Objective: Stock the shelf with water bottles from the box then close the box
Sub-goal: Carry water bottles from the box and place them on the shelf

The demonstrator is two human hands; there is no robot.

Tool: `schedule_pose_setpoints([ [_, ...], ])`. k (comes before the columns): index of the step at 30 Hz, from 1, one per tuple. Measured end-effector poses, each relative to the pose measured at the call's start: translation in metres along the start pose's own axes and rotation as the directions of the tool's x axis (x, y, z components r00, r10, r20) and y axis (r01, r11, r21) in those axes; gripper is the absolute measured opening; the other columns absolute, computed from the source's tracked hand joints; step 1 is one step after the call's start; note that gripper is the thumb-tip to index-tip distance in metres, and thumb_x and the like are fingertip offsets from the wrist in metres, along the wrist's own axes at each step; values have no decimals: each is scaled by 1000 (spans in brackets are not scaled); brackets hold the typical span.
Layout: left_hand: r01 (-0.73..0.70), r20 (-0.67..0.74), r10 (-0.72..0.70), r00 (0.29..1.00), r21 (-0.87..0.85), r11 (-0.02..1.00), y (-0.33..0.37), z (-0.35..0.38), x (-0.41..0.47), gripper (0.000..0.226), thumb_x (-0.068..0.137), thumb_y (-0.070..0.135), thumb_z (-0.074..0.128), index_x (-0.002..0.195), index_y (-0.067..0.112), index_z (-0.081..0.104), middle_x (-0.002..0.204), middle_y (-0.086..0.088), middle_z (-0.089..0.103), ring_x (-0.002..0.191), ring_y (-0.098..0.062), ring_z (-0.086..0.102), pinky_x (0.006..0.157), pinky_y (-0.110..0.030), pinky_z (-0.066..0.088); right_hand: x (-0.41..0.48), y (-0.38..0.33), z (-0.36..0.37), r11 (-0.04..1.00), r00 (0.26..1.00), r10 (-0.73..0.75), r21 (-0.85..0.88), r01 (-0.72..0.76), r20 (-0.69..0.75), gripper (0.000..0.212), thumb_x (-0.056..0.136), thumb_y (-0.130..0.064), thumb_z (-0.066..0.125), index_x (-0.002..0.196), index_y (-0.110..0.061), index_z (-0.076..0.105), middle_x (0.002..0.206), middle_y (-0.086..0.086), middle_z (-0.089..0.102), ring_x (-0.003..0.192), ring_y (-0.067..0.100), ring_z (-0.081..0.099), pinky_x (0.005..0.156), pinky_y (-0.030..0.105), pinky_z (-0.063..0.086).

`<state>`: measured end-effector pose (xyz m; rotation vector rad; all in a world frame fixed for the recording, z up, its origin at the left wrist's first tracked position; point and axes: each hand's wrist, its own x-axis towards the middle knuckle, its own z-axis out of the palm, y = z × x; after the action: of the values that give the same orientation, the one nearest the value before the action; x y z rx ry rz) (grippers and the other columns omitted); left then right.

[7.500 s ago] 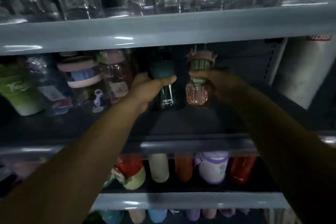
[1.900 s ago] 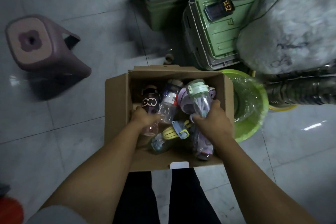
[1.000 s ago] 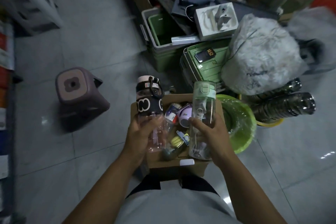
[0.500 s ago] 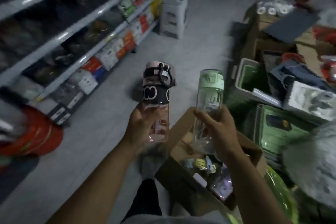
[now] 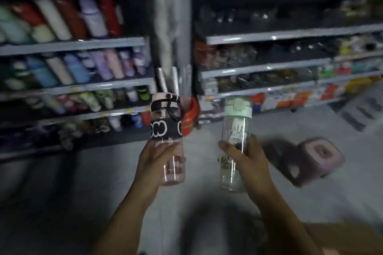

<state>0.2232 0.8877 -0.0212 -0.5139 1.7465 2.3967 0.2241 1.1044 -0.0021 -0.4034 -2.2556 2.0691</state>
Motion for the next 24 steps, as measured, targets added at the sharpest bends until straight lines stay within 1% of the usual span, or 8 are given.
schedule_pose_setpoints([
  [4,-61,-103,59,993,-9,998,60,-118,31,38,75,29,84,107,13,71,91,-27,73,70,-32,69,56,-38,58,22,-29,144,997,988,-81,4,81,135,31,78,-21,85,104,-26,68,96,3,76,87,26,75,82,53,61],
  [6,-109,-130,106,986,-13,994,95,-172,48,52,73,29,90,114,8,68,96,-29,73,73,-34,69,58,-39,57,31,-50,212,993,973,-115,42,109,201,35,81,-18,84,110,-26,68,99,-2,77,92,19,75,84,47,61],
  [10,-214,-233,210,950,9,977,167,-251,81,60,69,31,89,119,4,67,103,-25,73,80,-34,72,64,-42,57,60,-93,327,985,935,-167,85,147,312,35,81,-24,84,111,-25,66,100,-14,76,95,8,73,80,27,57],
  [12,-248,-268,240,933,3,969,196,-280,102,53,75,27,89,119,8,68,105,-24,74,82,-34,72,68,-45,59,80,-109,379,981,916,-191,87,172,354,33,82,-23,83,109,-24,64,93,-28,72,86,-9,68,70,9,49],
  [14,-280,-306,270,913,12,960,216,-305,129,41,83,20,83,120,11,68,105,-19,76,82,-33,73,70,-46,61,103,-119,428,979,893,-202,114,171,403,34,83,-19,82,110,-25,63,90,-34,70,82,-15,65,64,2,45],
  [16,-321,-332,306,892,12,947,235,-326,160,37,87,15,77,123,12,67,106,-14,77,84,-34,75,68,-45,62,129,-128,475,975,864,-222,125,185,451,36,83,-21,82,112,-30,61,93,-35,70,86,-14,66,69,5,49],
  [20,-403,-389,385,837,37,914,283,-356,223,48,80,21,77,126,17,65,112,-5,77,98,-28,76,69,-39,62,191,-149,557,966,802,-260,157,208,538,47,81,-27,84,120,-35,60,109,-16,74,99,6,72,78,28,59],
  [24,-425,-382,411,828,52,904,342,-377,283,44,85,29,74,128,26,63,115,-6,76,95,-30,76,70,-46,61,251,-187,620,967,756,-254,149,206,603,53,78,-41,84,123,-41,58,116,-21,70,106,2,68,91,35,55],
])
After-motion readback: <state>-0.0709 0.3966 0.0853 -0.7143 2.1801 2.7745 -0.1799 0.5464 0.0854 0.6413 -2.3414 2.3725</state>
